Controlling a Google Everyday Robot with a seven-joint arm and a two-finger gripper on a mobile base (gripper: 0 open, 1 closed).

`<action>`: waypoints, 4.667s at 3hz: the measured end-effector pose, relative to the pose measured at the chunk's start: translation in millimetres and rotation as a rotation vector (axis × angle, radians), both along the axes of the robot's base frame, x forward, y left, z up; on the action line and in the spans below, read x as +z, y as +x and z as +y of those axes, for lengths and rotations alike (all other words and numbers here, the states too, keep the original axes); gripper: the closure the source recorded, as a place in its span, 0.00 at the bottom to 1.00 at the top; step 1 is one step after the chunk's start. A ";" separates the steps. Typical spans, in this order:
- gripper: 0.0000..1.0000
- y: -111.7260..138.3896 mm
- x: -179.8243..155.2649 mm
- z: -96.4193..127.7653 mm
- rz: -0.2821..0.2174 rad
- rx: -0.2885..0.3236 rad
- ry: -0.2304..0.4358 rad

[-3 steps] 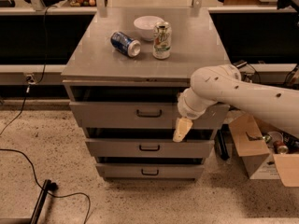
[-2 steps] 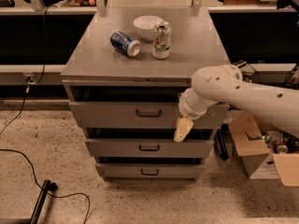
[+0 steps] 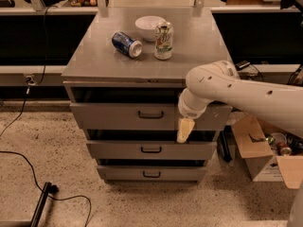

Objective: Open top drawer

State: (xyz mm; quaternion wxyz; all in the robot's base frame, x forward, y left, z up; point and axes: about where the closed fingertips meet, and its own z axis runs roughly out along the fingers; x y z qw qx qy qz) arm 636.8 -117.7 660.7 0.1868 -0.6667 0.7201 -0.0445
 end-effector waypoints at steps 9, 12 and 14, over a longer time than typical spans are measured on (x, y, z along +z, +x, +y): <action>0.00 -94.6 75.6 48.8 0.030 0.251 -0.001; 0.00 -65.6 35.0 16.5 0.047 0.174 -0.007; 0.28 -42.1 8.5 -11.3 0.082 0.101 -0.034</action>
Offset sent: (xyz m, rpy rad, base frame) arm -0.0193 0.0146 0.0154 0.0712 0.0557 0.0860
